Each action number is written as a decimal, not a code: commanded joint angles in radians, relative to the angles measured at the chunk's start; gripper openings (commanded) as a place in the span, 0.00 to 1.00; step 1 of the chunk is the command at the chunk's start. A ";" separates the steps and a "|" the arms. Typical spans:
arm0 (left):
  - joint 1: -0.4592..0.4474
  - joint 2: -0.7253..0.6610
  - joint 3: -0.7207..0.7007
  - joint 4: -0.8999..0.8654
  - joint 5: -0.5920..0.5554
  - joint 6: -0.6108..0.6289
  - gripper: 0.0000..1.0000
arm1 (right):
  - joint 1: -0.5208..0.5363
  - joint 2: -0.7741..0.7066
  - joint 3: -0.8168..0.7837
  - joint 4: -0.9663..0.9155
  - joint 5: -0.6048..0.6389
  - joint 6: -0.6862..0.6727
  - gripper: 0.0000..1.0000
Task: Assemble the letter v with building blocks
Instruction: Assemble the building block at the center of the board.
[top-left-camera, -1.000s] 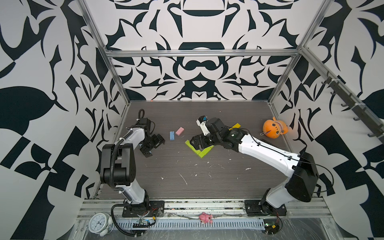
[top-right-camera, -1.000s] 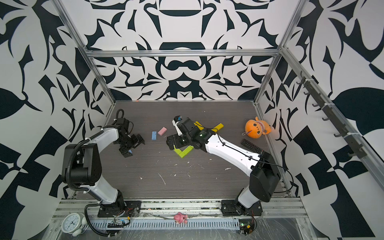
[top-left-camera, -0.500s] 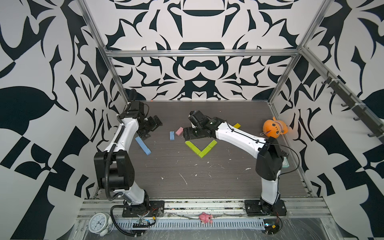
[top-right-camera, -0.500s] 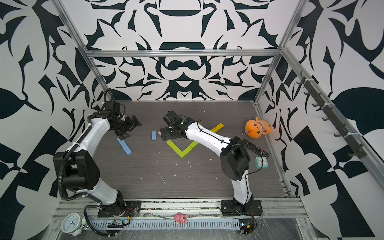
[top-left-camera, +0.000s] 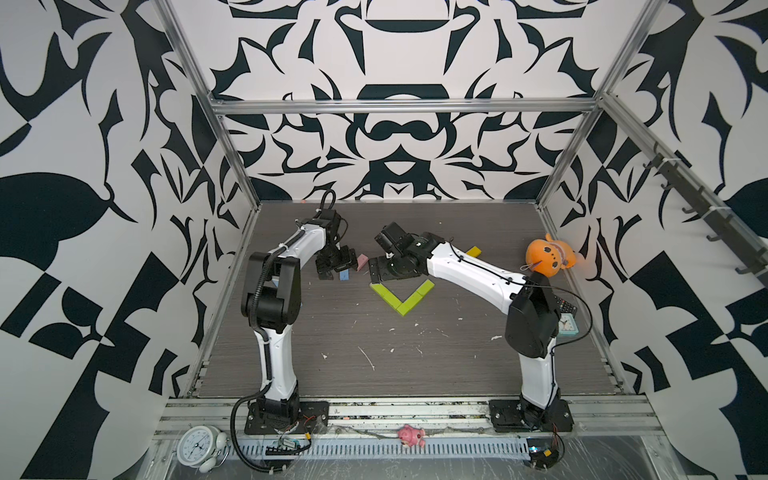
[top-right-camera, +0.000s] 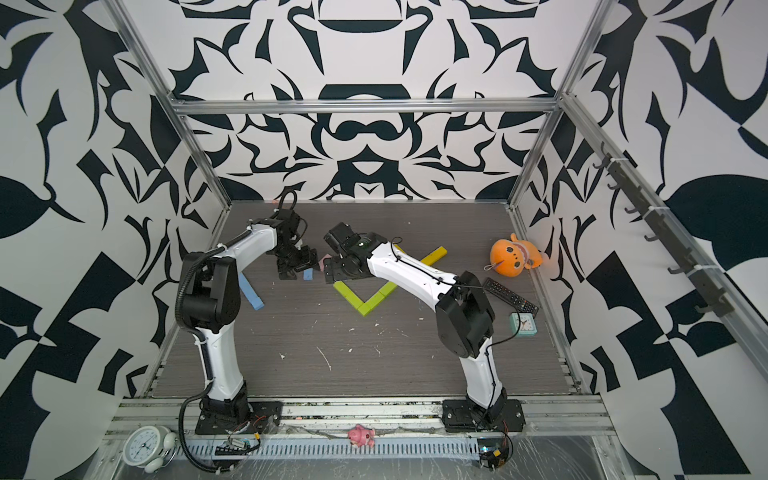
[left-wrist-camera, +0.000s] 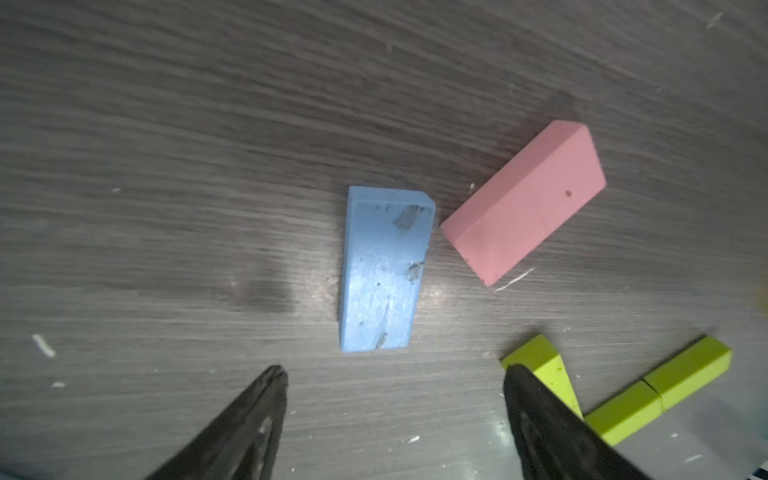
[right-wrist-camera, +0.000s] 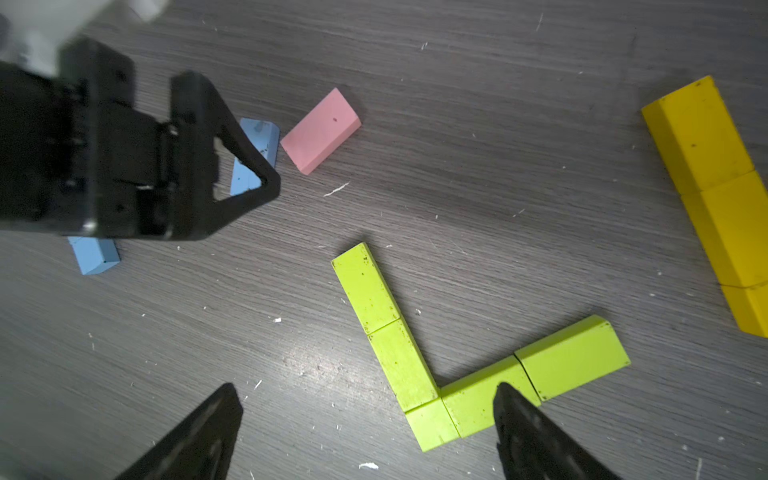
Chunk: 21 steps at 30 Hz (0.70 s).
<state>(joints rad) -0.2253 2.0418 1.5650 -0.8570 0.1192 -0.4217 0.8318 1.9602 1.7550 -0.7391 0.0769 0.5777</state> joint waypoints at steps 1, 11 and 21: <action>0.003 0.049 0.059 -0.025 -0.072 0.064 0.79 | -0.008 -0.087 -0.031 -0.016 0.024 -0.009 0.99; -0.069 0.189 0.191 -0.083 -0.239 0.186 0.64 | -0.023 -0.195 -0.141 0.031 0.024 -0.012 0.99; -0.101 0.184 0.137 -0.100 -0.265 0.226 0.28 | -0.037 -0.252 -0.210 0.068 0.022 -0.010 0.99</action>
<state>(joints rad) -0.3309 2.2250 1.7569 -0.8906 -0.1360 -0.2287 0.7998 1.7588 1.5558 -0.7025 0.0864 0.5732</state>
